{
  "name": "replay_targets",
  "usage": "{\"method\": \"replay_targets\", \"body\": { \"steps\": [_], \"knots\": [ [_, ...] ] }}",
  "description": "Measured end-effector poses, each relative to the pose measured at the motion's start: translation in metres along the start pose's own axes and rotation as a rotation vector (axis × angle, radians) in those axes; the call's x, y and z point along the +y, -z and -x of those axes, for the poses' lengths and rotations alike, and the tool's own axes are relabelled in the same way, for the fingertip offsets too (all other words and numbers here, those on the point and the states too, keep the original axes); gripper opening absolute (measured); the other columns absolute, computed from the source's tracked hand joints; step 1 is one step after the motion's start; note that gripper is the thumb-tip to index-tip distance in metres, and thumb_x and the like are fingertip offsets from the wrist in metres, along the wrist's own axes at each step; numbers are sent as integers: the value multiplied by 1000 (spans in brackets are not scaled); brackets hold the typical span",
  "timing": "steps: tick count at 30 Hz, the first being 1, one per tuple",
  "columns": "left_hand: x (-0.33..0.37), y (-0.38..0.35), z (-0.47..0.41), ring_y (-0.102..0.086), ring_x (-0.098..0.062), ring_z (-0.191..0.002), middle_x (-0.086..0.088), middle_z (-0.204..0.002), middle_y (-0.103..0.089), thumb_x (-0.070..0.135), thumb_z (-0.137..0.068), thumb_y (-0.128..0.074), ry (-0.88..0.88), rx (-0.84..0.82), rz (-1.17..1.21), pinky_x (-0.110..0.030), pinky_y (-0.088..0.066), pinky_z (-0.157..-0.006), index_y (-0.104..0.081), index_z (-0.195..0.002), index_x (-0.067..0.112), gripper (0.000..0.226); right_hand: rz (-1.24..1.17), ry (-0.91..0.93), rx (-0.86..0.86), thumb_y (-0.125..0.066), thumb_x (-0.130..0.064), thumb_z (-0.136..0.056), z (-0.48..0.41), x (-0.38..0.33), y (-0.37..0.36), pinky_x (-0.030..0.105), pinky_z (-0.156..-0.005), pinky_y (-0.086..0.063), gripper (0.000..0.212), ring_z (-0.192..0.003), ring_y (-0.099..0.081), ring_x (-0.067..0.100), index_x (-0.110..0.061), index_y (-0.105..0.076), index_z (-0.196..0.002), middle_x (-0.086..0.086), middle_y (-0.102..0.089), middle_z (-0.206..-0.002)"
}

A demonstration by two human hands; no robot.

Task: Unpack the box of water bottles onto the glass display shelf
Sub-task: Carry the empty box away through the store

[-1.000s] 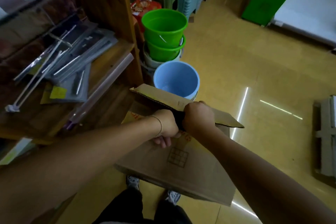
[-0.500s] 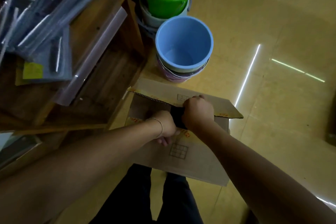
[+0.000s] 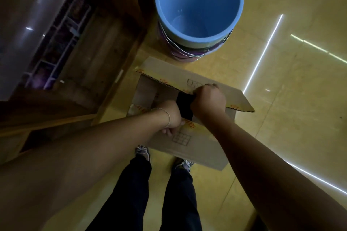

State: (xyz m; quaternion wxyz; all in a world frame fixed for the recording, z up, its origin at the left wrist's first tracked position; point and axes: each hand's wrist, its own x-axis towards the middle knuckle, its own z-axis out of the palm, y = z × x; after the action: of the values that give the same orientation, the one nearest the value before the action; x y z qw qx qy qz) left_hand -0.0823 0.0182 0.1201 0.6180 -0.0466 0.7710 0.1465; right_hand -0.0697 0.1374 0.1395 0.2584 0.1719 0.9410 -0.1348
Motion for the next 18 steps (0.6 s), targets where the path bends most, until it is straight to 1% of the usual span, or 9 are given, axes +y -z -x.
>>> {"method": "replay_targets", "body": {
  "steps": [3, 4, 6, 8, 10, 12, 13, 16, 18],
  "knots": [
    [-7, -3, -38, -63, -25, -60, -20, -92, -74, 34, -95, -62, -9, 13, -47, -24, -47, -48, -65, -76, -4, 42, -13, -6, 19, -55, -12, -89, -23, 6, -25, 32, -73, -42, 20, -107, -51, 29, -11, -73, -99, 9, -63, -99],
    [-9, -4, -51, -62, -24, -57, -18, -88, -74, 34, -94, -64, -12, 19, -71, -24, -49, -49, -65, -73, -1, 42, -27, -7, 21, -55, -12, -89, -31, 8, -35, 32, -75, -42, 20, -107, -51, 29, -11, -73, -98, 9, -63, -100],
    [-13, -5, -77, -57, -19, -45, -14, -74, -72, 35, -93, -67, -11, 36, -124, -25, -50, -50, -66, -65, 3, 42, -57, -20, 23, -54, -12, -89, -50, 13, -58, 33, -79, -45, 19, -106, -50, 30, -11, -73, -94, 10, -64, -100],
    [-14, -5, -90, -52, -15, -37, -10, -59, -64, 37, -92, -66, -15, 54, -169, -23, -48, -45, -64, -59, 6, 46, -88, -27, 34, -53, -12, -90, -61, 17, -72, 34, -81, -45, 21, -104, -49, 31, -10, -74, -95, 10, -64, -100],
    [-17, -6, -107, -56, -17, -41, -9, -57, -63, 43, -93, -62, -43, 60, -188, -23, -49, -43, -66, -61, 4, 50, -102, -23, 45, -51, -13, -92, -76, 21, -90, 33, -78, -43, 24, -104, -48, 31, -11, -75, -98, 10, -64, -100],
    [-20, -2, -126, -67, -24, -55, -12, -68, -72, 42, -92, -64, -66, 69, -202, -30, -58, -52, -73, -74, -1, 47, -99, -16, 54, -50, -13, -93, -90, 24, -103, 31, -74, -37, 25, -103, -48, 31, -11, -75, -98, 10, -63, -99],
    [-22, 1, -136, -70, -25, -59, -14, -72, -73, 39, -92, -66, -77, 84, -210, -31, -59, -54, -75, -80, -3, 44, -94, -11, 65, -50, -13, -93, -96, 25, -108, 31, -73, -34, 25, -103, -48, 31, -11, -75, -97, 10, -63, -98],
    [-22, 8, -159, -67, -21, -52, -14, -70, -72, 34, -91, -68, -137, 154, -200, -26, -54, -47, -72, -83, 1, 34, -107, -27, 105, -52, -13, -92, -115, 28, -120, 31, -70, -32, 22, -100, -47, 31, -9, -74, -92, 8, -55, -88],
    [-19, 10, -171, -68, -22, -56, -12, -69, -72, 37, -91, -68, -171, 190, -198, -31, -59, -55, -70, -84, 4, 34, -115, -31, 119, -53, -13, -92, -127, 32, -129, 31, -69, -32, 21, -95, -45, 29, -10, -74, -90, 6, -50, -84]
  ]
}}
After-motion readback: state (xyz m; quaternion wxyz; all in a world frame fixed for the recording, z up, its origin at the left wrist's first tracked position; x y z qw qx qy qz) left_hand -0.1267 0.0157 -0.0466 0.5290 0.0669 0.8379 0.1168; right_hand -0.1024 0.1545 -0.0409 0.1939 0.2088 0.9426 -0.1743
